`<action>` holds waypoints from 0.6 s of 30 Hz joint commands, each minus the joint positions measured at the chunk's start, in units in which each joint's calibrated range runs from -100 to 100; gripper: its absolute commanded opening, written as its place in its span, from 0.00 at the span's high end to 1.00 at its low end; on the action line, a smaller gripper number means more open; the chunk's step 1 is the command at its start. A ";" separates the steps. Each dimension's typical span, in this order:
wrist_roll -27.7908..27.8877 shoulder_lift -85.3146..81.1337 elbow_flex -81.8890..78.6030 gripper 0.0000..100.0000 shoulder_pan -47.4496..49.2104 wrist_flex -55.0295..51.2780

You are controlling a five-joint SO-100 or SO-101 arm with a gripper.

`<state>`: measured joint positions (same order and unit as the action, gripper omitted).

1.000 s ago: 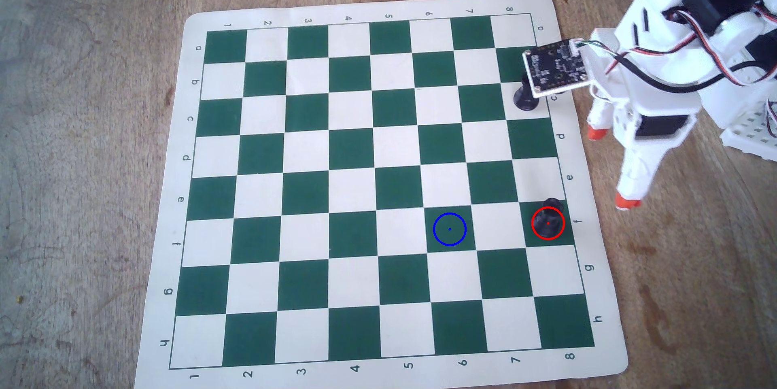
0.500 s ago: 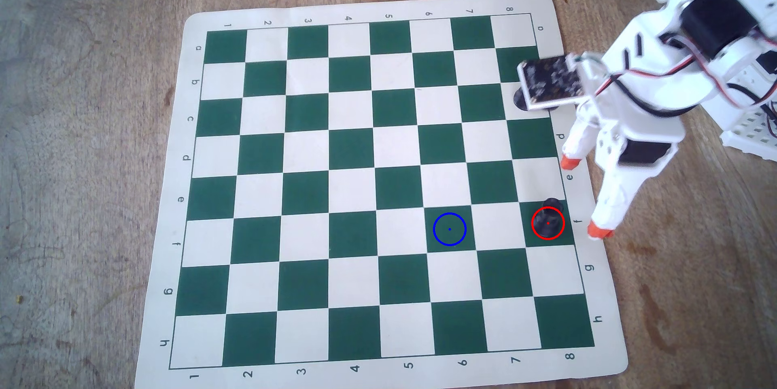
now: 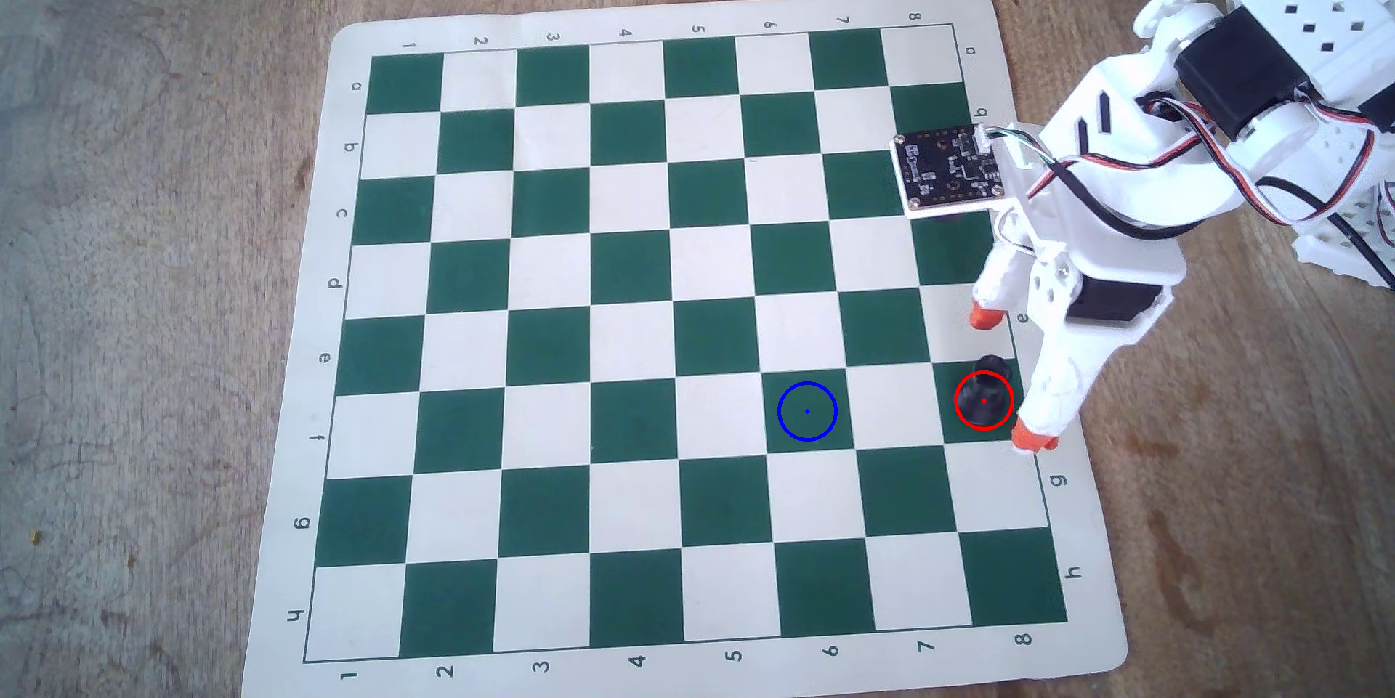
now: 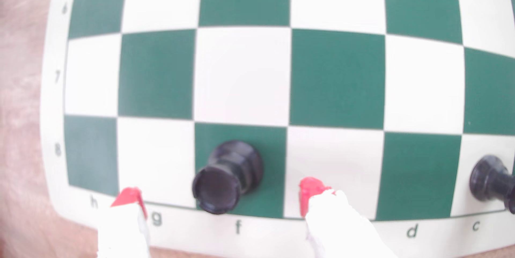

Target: Move the chess piece from red to blue

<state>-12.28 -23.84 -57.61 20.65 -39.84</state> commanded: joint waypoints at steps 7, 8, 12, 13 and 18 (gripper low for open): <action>-0.54 0.75 6.39 0.71 1.92 -1.85; -0.54 0.66 6.48 0.71 2.07 -1.93; -0.68 0.83 6.75 0.73 2.23 -2.01; -0.68 0.92 6.84 0.73 2.23 -1.93; -1.03 1.60 8.29 0.73 2.23 -1.60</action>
<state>-13.16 -22.08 -54.81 22.64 -41.67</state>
